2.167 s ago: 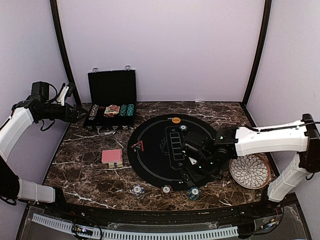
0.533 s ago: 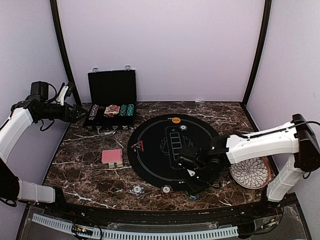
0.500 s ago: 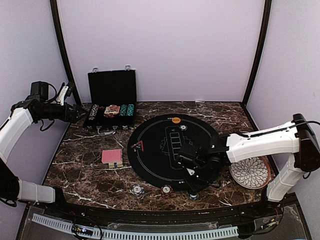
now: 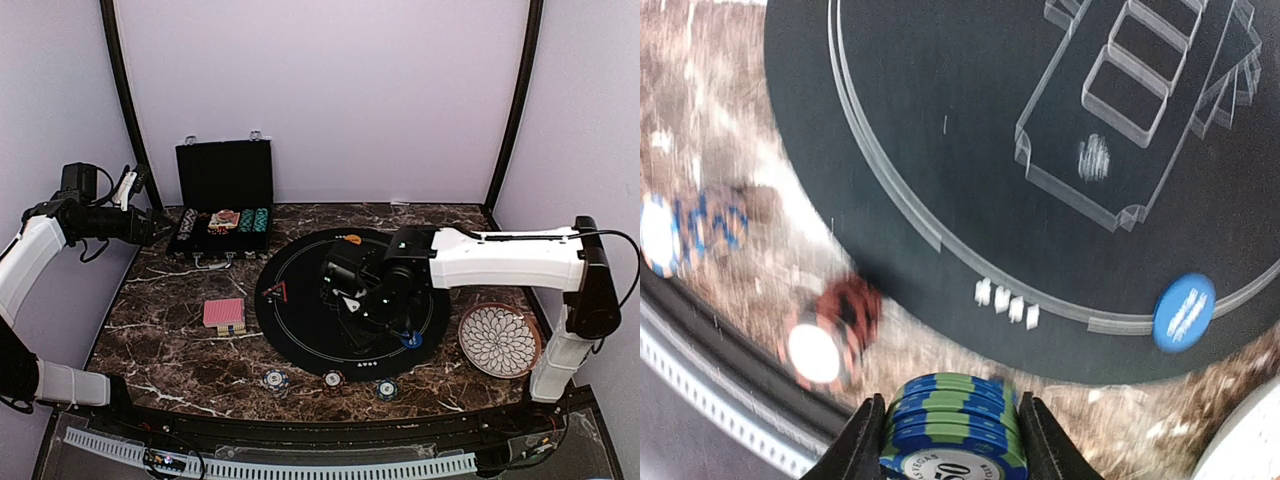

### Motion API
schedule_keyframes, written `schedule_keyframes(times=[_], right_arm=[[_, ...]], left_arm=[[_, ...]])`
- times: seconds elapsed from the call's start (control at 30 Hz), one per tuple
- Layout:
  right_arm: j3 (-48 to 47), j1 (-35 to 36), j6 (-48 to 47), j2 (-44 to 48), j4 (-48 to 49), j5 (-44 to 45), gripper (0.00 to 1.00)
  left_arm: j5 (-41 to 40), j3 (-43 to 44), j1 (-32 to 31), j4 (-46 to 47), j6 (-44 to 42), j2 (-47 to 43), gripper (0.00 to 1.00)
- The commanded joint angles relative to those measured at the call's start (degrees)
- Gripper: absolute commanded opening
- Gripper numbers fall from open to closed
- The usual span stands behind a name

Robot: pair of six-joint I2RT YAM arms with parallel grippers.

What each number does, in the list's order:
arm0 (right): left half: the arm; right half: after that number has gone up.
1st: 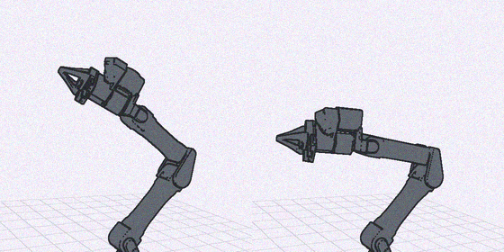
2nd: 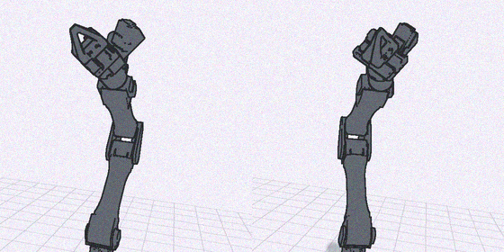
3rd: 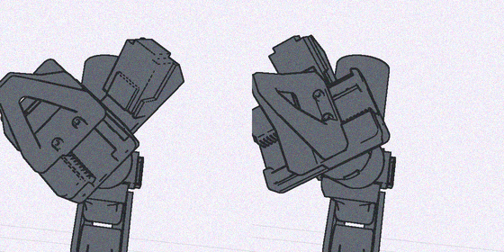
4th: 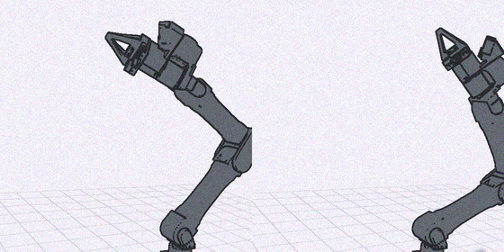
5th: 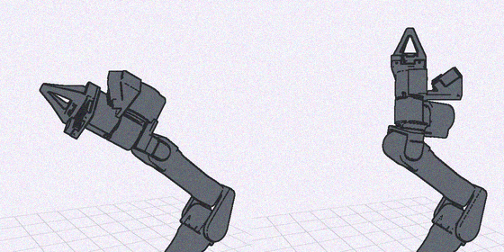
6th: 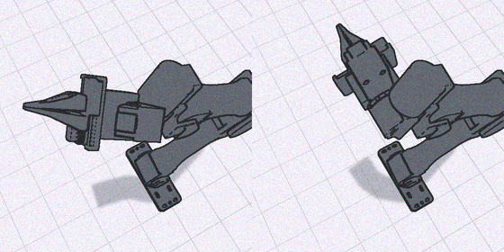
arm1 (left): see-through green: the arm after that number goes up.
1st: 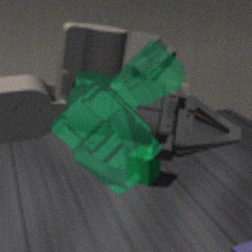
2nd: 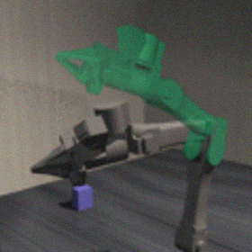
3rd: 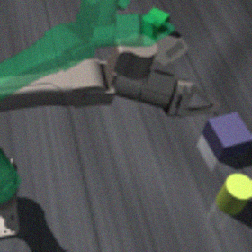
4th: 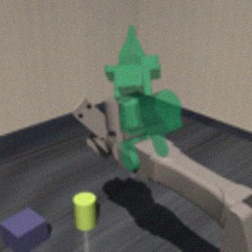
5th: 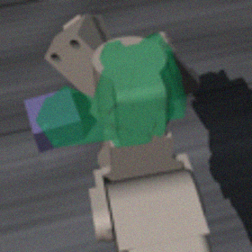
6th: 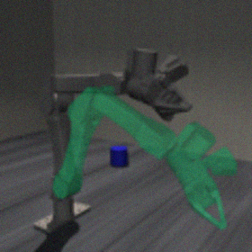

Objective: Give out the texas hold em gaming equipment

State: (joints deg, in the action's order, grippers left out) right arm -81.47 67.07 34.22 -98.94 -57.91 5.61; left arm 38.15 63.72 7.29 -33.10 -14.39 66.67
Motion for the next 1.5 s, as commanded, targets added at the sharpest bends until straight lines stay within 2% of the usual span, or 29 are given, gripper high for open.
schedule_keyframes(times=[0.0, 0.3, 0.43, 0.53, 0.83, 1.17, 1.47], right_arm=[[-8.26, -3.44, -5.35, -6.66, 1.99, 2.72, 0.19], [-34.05, -6.53, -11.65, -30.77, 2.89, 0.93, 0.2], [-44.61, -6.69, -12.06, -39.06, 2.29, -0.74, 0.23], [-48.89, -7.06, -11.91, -42.77, 2.04, -1.31, 0.27], [-49.82, -8.53, -11.61, -47.37, 3.74, -1.08, 0.35], [-51.3, -9.15, -12.43, -47.78, 3.48, -0.25, 0.66], [-49.45, -9.17, -12.92, -40.68, 2.02, 1.02, 0.73]], left_arm=[[0.71, 0.97, 0.35, -0.66, -0.39, -1.1, 0.99], [1.08, 0.83, 0.31, -0.9, -0.32, -1.57, 0.99], [1.18, 0.62, 0.31, -0.66, 0.0, -1.79, 0.99], [0.99, 0.61, 0.35, -0.64, -0.06, -1.94, 0.99], [1.14, 0.46, 0.36, -0.43, 0.06, -1.91, 0.99], [0.9, 0.47, 0.35, -0.22, -0.02, -1.83, 0.99], [1.2, 0.92, 0.35, -0.39, 0.05, -1.55, 0.99]])
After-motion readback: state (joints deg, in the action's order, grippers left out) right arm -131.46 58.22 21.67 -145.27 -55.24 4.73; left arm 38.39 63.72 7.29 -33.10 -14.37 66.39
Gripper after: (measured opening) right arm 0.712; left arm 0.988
